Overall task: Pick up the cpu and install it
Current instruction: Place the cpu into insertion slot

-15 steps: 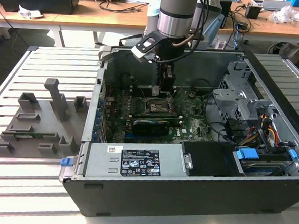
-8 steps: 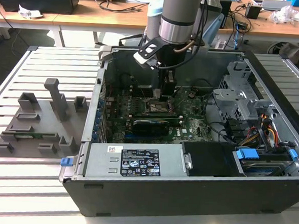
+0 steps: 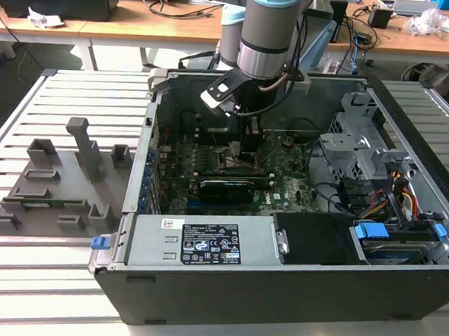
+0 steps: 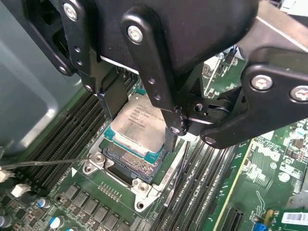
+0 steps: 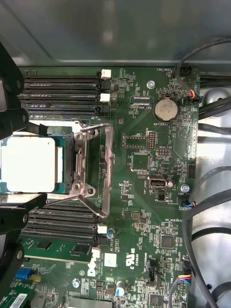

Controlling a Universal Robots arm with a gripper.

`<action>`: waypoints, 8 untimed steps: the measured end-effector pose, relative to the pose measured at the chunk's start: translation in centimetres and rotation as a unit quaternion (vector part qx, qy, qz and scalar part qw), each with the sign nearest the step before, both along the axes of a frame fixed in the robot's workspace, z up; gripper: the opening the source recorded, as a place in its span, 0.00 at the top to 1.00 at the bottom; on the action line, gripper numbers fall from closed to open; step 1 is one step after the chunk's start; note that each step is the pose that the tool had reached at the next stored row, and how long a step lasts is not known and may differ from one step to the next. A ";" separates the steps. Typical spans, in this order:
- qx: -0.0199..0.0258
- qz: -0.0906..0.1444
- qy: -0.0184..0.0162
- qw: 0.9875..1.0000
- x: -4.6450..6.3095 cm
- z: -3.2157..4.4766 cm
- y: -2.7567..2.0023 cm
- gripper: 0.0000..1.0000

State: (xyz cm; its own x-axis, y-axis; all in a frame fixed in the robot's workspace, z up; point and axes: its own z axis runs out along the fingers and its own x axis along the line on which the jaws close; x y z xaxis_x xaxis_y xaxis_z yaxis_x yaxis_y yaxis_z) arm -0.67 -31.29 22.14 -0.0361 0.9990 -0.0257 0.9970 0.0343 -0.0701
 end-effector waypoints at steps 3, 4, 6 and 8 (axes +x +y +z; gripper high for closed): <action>0.000 0.000 0.000 1.000 0.0 -0.75 -0.01 0.45; 0.000 0.000 0.000 1.000 -0.1 -0.93 -0.02 0.45; 0.000 -0.001 0.000 1.000 -0.2 -1.31 -0.02 0.45; 0.000 -0.003 0.000 1.000 -0.2 -1.56 -0.02 0.45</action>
State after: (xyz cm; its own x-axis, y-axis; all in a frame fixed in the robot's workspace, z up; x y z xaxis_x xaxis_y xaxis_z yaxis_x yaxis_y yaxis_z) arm -0.85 -31.32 20.58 -0.0297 0.9992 -0.0255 0.9972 0.0279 -0.0701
